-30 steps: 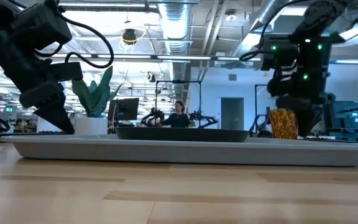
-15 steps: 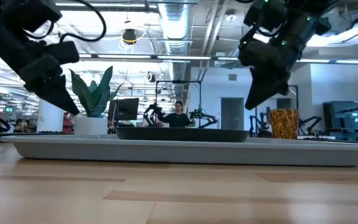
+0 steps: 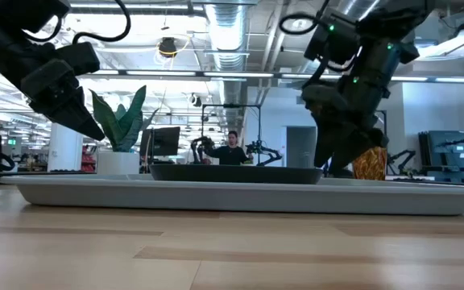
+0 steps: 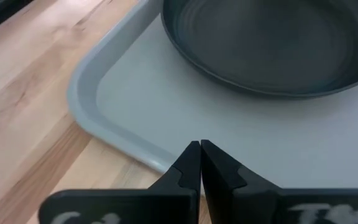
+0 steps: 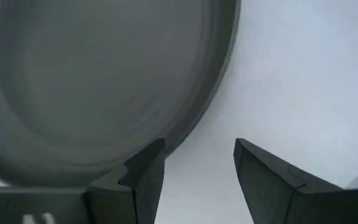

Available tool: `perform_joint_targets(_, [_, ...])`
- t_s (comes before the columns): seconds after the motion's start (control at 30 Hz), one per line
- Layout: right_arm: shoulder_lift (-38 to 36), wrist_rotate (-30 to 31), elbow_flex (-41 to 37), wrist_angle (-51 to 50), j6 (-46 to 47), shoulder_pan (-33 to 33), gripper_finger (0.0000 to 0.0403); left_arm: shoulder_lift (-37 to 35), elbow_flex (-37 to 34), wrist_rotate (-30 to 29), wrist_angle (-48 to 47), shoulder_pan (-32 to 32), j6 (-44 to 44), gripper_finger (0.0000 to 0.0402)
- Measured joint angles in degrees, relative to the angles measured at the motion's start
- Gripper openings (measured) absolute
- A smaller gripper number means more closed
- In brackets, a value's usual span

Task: Pick and place plate/cup/fork/spoon on tray
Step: Adjust the gray tray and the black plate

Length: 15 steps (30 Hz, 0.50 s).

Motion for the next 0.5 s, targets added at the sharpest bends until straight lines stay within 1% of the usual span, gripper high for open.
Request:
perform_joint_targets(0.07, [1.0,-0.1,0.0,1.3,0.2,-0.4,0.0206,0.0,0.0,0.0,0.2,0.0,0.0,0.0])
perform_joint_targets(0.17, [2.0,-1.6,0.0,3.7,0.2,-0.6,0.018,0.0,0.0,0.0,0.3,0.0,0.0,0.0])
perform_joint_targets(0.3, [3.4,-2.3,0.0,5.4,0.1,-0.6,0.0136,0.0,0.0,0.0,0.5,0.0,-0.2,0.0])
perform_joint_targets(0.5, [4.1,-2.6,0.0,5.5,0.2,-0.6,0.0067,0.0,0.0,-0.2,0.7,0.0,-0.7,0.0])
